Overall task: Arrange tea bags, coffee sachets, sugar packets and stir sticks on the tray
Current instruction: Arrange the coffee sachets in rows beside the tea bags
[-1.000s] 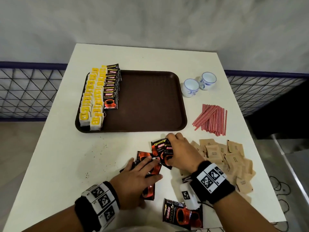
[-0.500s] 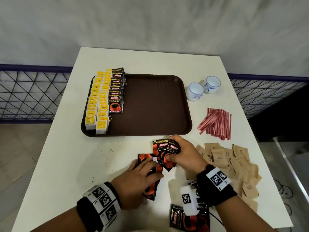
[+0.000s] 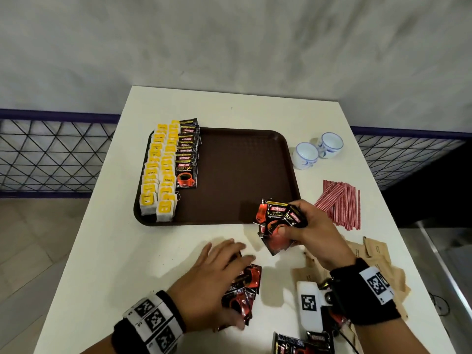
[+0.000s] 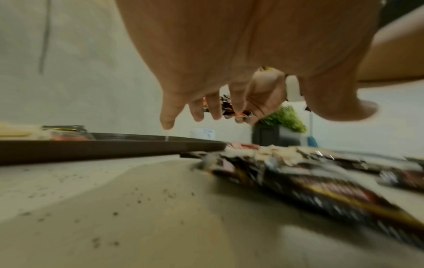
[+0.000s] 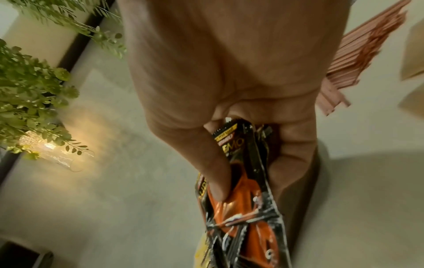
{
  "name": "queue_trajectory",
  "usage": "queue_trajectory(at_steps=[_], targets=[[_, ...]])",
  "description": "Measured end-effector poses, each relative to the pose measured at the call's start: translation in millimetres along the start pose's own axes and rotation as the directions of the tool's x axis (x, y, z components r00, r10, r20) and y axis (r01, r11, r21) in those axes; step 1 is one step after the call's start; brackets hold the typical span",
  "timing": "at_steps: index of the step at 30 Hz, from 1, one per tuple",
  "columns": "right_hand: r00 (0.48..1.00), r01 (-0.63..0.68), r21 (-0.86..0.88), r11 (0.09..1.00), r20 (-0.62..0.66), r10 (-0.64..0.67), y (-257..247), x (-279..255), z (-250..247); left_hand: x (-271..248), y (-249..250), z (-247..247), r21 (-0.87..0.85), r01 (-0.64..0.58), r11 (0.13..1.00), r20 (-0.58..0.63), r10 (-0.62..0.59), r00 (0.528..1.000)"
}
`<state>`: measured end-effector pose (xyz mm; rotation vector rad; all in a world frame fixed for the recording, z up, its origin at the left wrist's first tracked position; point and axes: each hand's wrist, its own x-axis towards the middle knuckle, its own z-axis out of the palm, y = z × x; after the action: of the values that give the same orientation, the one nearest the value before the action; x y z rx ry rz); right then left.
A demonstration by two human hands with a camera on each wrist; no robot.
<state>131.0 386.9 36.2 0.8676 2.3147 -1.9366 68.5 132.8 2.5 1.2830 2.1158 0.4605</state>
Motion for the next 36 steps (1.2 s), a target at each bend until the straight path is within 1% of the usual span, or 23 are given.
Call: queue_trajectory(at_steps=[1, 2, 3, 4, 5, 6, 7, 8, 9, 10, 12, 14, 15, 17, 20, 23, 25, 27, 31, 36], targets=[[0.999, 0.009, 0.012, 1.0, 0.034, -0.01, -5, 2, 6, -3, -4, -8, -0.132, 0.016, 0.991, -0.122, -0.032, 0.992], [0.997, 0.025, 0.027, 0.999, 0.077, -0.027, -10, 2, 13, -4, -8, -16, -0.293, 0.016, 0.956, -0.242, -0.091, 0.966], [0.991, 0.044, 0.039, 0.998, 0.127, -0.048, -16, 5, 22, -5, -16, -24, -0.459, 0.014, 0.888, -0.321, -0.18, 0.93], [0.982, 0.058, 0.046, 0.997, 0.175, -0.065, -22, 7, 32, -3, -23, -32, -0.627, 0.016, 0.779, -0.327, -0.282, 0.902], [0.972, 0.067, 0.048, 0.997, 0.223, -0.077, -28, 9, 43, -1, -29, -40, -0.785, 0.028, 0.62, -0.254, -0.362, 0.897], [0.958, 0.075, 0.049, 0.996, 0.273, -0.085, -34, 13, 57, 1, -34, -48, -0.9, 0.044, 0.434, -0.142, -0.386, 0.911], [0.945, 0.082, 0.041, 0.996, 0.315, -0.09, -38, 17, 69, 3, -37, -54, -0.963, 0.063, 0.262, -0.042, -0.376, 0.926], [0.931, 0.091, 0.019, 0.996, 0.354, -0.092, -41, 23, 82, 4, -40, -61, -0.989, 0.075, 0.128, 0.024, -0.366, 0.93], [0.921, 0.099, -0.007, 0.995, 0.379, -0.089, -43, 27, 92, 4, -40, -67, -0.996, 0.075, 0.046, 0.053, -0.361, 0.931], [0.917, 0.101, -0.027, 0.995, 0.389, -0.082, -45, 31, 101, 4, -42, -71, -0.998, 0.061, 0.006, 0.054, -0.376, 0.925], [0.936, 0.066, -0.017, 0.998, 0.348, -0.056, -46, 40, 116, 3, -51, -75, -0.999, 0.014, -0.031, 0.026, -0.436, 0.9], [0.967, 0.03, 0.014, 0.999, 0.254, -0.033, -46, 47, 129, 1, -64, -77, -0.998, -0.03, -0.055, 0.0, -0.486, 0.874], [0.977, 0.024, 0.022, 0.999, 0.209, -0.028, -46, 49, 135, 0, -70, -78, -0.997, -0.049, -0.065, -0.01, -0.504, 0.864], [0.986, 0.028, 0.027, 0.999, 0.161, -0.032, -47, 54, 146, -2, -83, -80, -0.995, -0.069, -0.068, -0.022, -0.532, 0.846], [0.989, 0.03, 0.058, 0.998, 0.144, -0.038, -49, 60, 159, -3, -100, -80, -0.994, -0.096, -0.045, -0.055, -0.557, 0.829], [0.988, -0.019, 0.088, 0.996, 0.157, 0.005, -50, 70, 167, -6, -114, -84, -0.991, -0.131, -0.021, -0.095, -0.578, 0.811], [0.983, -0.056, 0.067, 0.996, 0.178, 0.043, -51, 76, 170, -8, -122, -87, -0.987, -0.156, -0.026, -0.111, -0.593, 0.798], [0.978, -0.074, 0.039, 0.996, 0.198, 0.065, -53, 83, 173, -10, -130, -88, -0.985, -0.168, -0.034, -0.115, -0.595, 0.795], [0.983, -0.058, 0.039, 0.998, 0.176, 0.05, -59, 96, 173, -13, -141, -91, -0.984, -0.174, -0.043, -0.113, -0.6, 0.792], [0.984, -0.142, 0.19, 0.971, 0.132, 0.118, -72, 109, 160, -21, -155, -95, -0.975, -0.217, -0.052, -0.136, -0.633, 0.762]])
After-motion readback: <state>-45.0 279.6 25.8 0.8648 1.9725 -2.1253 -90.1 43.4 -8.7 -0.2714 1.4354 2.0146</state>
